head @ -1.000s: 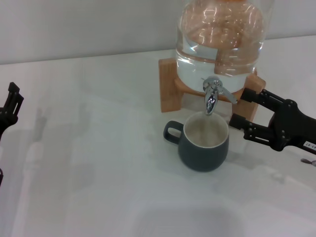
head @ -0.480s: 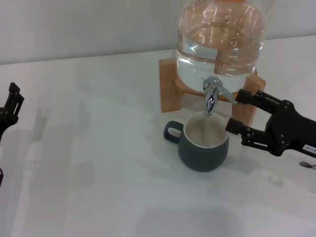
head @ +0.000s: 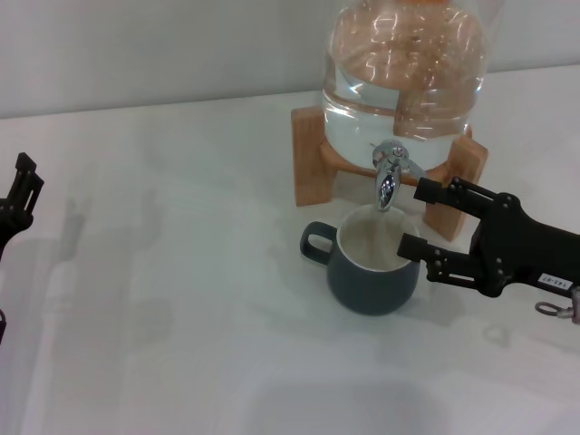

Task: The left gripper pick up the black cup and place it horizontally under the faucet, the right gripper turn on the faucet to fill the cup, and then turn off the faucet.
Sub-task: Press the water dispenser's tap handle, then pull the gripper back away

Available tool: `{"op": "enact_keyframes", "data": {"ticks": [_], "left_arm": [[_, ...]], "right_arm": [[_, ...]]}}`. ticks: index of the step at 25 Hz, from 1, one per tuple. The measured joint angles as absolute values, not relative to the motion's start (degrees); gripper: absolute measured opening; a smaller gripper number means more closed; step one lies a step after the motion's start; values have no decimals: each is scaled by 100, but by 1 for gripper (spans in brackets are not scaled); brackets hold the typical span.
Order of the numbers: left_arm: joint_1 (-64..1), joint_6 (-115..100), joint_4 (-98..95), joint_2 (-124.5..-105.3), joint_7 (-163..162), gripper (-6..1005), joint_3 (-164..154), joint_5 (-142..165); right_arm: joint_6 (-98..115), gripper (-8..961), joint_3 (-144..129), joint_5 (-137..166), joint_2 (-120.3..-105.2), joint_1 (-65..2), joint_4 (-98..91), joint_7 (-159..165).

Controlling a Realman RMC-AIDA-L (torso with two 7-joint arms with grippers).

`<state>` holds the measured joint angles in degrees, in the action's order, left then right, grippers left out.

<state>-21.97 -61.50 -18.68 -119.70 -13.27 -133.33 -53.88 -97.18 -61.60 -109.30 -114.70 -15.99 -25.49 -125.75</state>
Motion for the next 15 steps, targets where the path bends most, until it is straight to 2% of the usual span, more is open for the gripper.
{"op": "enact_keyframes", "data": {"ticks": [15], "left_arm": [[-2188, -6143, -1879, -11971, -1327, 794, -13333, -5372]], "right_arm": [[-9552, 837, -5950, -10924, -11469, -1503, -2531, -12618]]}}
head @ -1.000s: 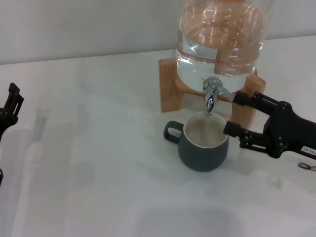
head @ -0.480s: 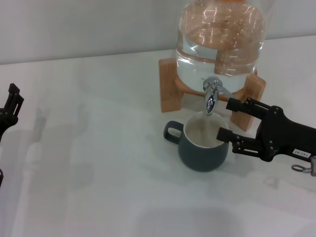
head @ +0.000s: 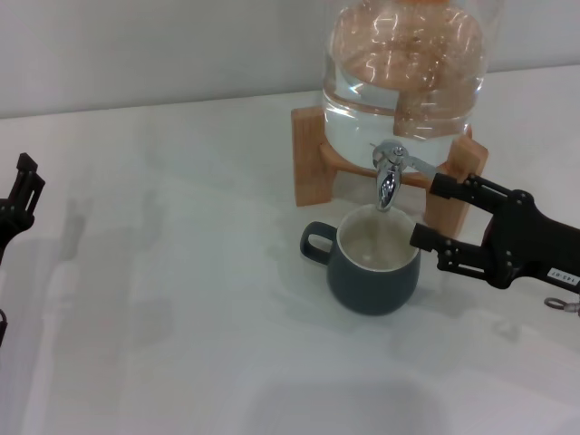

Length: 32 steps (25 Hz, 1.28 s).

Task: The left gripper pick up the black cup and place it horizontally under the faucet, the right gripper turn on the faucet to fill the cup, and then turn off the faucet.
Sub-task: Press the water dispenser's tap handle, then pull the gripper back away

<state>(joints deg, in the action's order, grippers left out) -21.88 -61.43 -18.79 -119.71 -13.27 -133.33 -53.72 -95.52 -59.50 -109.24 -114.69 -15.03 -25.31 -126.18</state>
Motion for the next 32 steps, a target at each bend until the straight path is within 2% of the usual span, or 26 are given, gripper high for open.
{"op": "enact_keyframes", "data": {"ticks": [32], "left_arm": [[-2179, -6196, -1886, -11980, -1327, 794, -13310, -5388]], "right_arm": [[-9294, 837, -5801, -11212, -11496, -1559, -2390, -12723]]}}
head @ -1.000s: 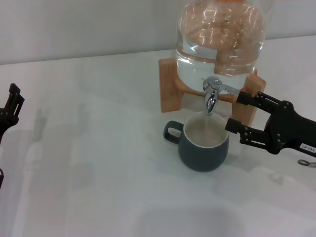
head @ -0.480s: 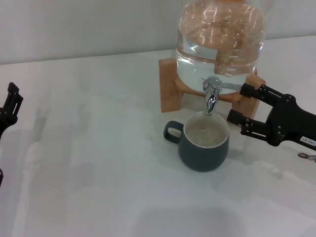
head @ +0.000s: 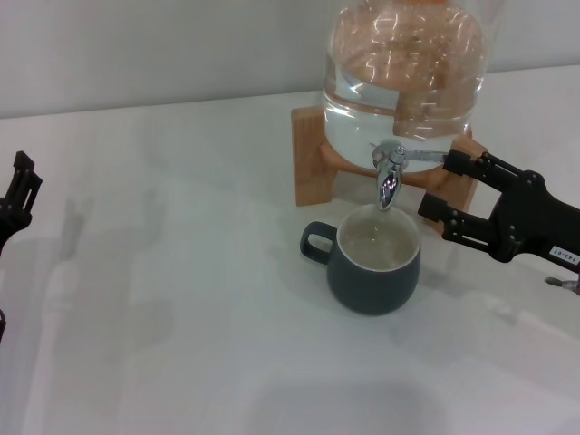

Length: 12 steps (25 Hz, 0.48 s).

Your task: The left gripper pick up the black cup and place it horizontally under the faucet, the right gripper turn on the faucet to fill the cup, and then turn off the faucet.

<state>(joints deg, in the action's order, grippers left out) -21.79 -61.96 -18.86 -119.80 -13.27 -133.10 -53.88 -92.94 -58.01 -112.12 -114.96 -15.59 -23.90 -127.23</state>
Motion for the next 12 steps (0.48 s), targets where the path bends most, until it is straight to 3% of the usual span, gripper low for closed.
{"op": "enact_keyframes", "data": {"ticks": [12], "left_arm": [[-2179, -6199, -1888, -11980, -1327, 794, -13321, -5387]], "right_arm": [[-9498, 837, -5790, -11811, -11483, -1441, -2381, -12865]]}}
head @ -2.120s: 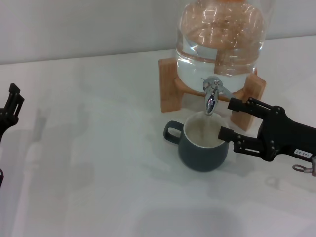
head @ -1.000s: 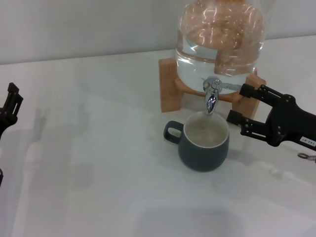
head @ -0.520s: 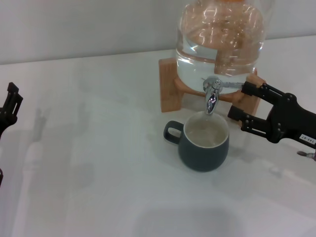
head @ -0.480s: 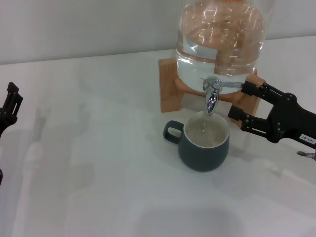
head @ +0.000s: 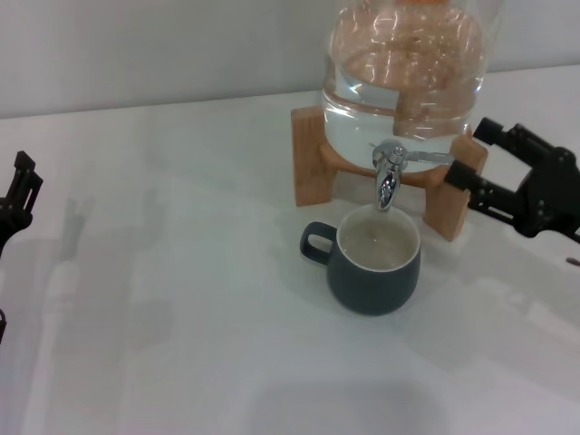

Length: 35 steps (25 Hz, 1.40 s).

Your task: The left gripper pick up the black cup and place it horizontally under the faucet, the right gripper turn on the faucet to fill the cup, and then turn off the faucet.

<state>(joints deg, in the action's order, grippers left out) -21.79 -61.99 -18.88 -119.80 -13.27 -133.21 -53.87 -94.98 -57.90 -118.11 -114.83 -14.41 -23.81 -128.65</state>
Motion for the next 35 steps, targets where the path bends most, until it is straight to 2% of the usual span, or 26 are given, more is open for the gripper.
{"op": "enact_keyframes", "data": {"ticks": [19, 35], "left_arm": [[-2232, -6197, -1863, -11970, -1322, 793, -13280, -5388], [-2268, -6196, -1871, -11962, -1321, 793, -13262, -5397]], "right_arm": [[-7669, 838, -4975, -13238, -11517, -1563, -1605, -14093], [-7398, 837, -4985, -14325, -11532, -1758, -1048, -15077]]}}
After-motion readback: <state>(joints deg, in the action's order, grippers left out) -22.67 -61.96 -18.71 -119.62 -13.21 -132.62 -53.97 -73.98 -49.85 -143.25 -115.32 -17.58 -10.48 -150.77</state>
